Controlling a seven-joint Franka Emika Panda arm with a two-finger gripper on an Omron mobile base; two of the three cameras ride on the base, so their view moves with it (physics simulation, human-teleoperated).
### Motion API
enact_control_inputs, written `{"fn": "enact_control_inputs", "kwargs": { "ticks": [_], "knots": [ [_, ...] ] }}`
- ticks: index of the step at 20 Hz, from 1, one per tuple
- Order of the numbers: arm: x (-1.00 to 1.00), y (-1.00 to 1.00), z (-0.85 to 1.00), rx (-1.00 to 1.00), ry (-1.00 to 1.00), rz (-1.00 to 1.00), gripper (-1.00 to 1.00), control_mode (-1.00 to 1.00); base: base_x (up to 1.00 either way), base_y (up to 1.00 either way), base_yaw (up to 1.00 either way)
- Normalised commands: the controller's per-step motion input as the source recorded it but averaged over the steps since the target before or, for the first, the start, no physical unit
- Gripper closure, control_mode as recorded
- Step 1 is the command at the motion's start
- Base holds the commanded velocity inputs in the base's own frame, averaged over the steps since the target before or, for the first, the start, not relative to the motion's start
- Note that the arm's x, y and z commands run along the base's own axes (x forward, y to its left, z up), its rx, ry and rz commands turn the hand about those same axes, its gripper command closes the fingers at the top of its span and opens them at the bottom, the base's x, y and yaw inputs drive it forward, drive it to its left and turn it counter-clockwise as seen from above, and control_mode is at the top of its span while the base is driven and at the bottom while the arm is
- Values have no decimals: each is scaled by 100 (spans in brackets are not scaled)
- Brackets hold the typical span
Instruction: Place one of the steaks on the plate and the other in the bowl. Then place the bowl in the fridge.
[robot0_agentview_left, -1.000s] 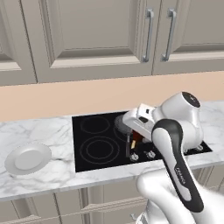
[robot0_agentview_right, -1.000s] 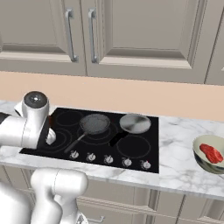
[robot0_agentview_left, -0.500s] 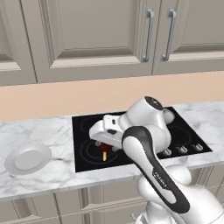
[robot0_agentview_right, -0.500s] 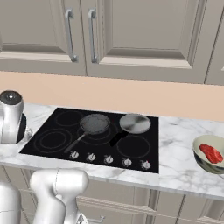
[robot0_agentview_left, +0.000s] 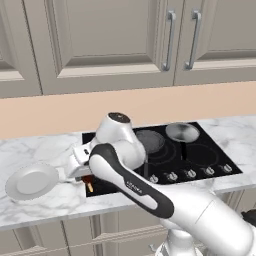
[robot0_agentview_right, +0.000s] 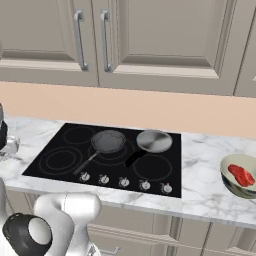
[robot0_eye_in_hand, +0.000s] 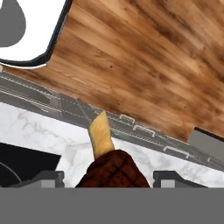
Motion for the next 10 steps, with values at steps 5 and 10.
{"fn": "enact_control_inputs", "kwargs": {
  "ticks": [5, 10],
  "knots": [
    [47, 56, -16, -10, 0, 1, 100, -100, 0, 0, 0],
    [34, 27, -11, -2, -9, 0, 100, -100, 0, 0, 0]
  ]
}}
